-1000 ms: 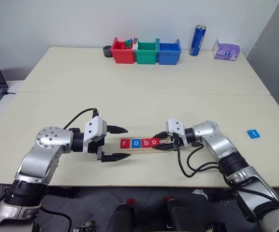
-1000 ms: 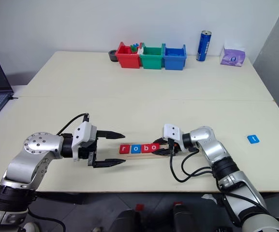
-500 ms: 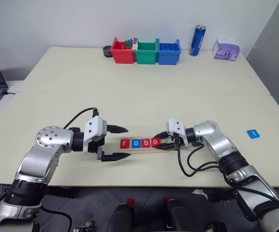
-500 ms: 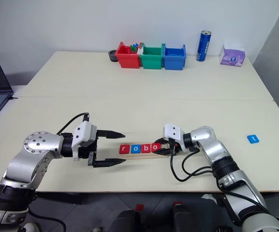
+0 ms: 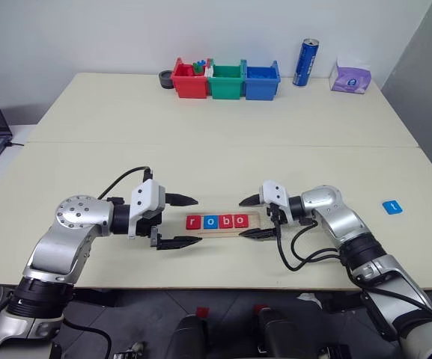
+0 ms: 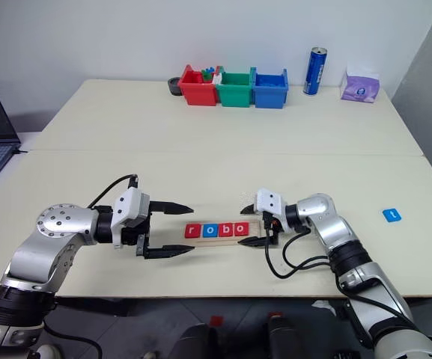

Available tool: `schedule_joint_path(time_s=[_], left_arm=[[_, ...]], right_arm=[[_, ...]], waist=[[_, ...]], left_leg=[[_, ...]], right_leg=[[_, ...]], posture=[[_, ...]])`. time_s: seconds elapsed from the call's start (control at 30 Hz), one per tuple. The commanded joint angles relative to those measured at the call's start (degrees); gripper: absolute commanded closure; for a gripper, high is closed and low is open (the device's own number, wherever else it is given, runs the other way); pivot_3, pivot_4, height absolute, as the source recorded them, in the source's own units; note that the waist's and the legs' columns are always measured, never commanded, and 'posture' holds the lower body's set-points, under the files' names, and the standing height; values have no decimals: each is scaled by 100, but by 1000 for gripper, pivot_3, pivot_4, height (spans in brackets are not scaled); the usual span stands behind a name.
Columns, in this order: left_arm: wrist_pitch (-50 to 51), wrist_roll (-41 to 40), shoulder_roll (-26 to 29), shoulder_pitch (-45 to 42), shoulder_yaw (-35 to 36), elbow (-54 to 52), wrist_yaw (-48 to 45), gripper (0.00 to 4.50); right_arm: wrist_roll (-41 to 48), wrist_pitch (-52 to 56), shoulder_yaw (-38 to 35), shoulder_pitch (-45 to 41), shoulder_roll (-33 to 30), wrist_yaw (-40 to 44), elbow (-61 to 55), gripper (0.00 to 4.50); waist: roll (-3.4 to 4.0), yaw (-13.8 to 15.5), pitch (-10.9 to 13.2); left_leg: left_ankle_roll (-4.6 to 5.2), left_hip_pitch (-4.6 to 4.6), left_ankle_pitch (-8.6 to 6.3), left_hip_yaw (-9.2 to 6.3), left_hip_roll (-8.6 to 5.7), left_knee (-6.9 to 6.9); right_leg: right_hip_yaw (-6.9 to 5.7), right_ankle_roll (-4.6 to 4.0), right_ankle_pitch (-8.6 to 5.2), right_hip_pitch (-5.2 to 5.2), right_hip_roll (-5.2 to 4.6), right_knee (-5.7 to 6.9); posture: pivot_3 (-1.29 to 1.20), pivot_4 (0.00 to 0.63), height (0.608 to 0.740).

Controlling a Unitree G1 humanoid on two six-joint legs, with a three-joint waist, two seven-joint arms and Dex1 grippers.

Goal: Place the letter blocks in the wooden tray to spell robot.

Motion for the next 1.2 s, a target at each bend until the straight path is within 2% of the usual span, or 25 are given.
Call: schedule_joint_path(time_s=[0.03, 0.17, 0.27, 0.4, 0.6, 0.63, 1.2], left_arm=[[-94, -44, 28, -60, 73, -114, 11, 0], [-95, -49, 24, -31, 74, -117, 15, 0], [-117, -30, -23, -73, 26, -65, 15, 0], [-135, 0, -77, -169, -29, 2, 7, 0], [-119, -14, -43, -164, -8, -17, -23, 0], [-113, -20, -30, -138, 2, -42, -24, 0], [-63, -24, 21, -50, 59, -132, 30, 0]], right_arm=[[405, 484, -412, -136, -247, 160, -540, 8], [447, 518, -614, 128, -708, 213, -899, 8], [353, 244, -596, 358, -824, 190, -943, 610], [129, -181, -491, 502, -742, -11, -839, 2068], [80, -226, -397, 542, -567, -143, -892, 4300], [62, -244, -368, 549, -526, -171, -895, 4426], [-339, -707, -55, 467, -337, -301, -573, 4426]], waist=[[0, 1, 0], [0, 26, 0], [0, 10, 0], [0, -20, 0], [0, -12, 0], [0, -9, 0], [0, -5, 0]], left_leg=[[0, 0, 0, 0, 0, 0], [0, -2, 0, -1, -3, 0], [0, 0, 0, 1, -3, 0], [1, 1, 0, 2, 0, -2], [0, 3, 0, 3, 1, -2], [0, 2, 0, 3, 0, -2], [0, 2, 0, 2, 0, -1]], right_leg=[[0, 0, 0, 0, 0, 0], [-2, 0, 0, 2, -3, -3], [-1, 0, 0, 2, -2, -3], [2, 0, 0, 0, 2, 1], [3, 0, 0, 0, 3, 1], [3, 0, 0, 0, 2, 1], [2, 0, 0, 1, 2, 0]], posture=[[0, 150, 740], [0, 150, 740], [0, 150, 740], [0, 150, 740], [0, 150, 740], [0, 150, 740], [0, 150, 740]])
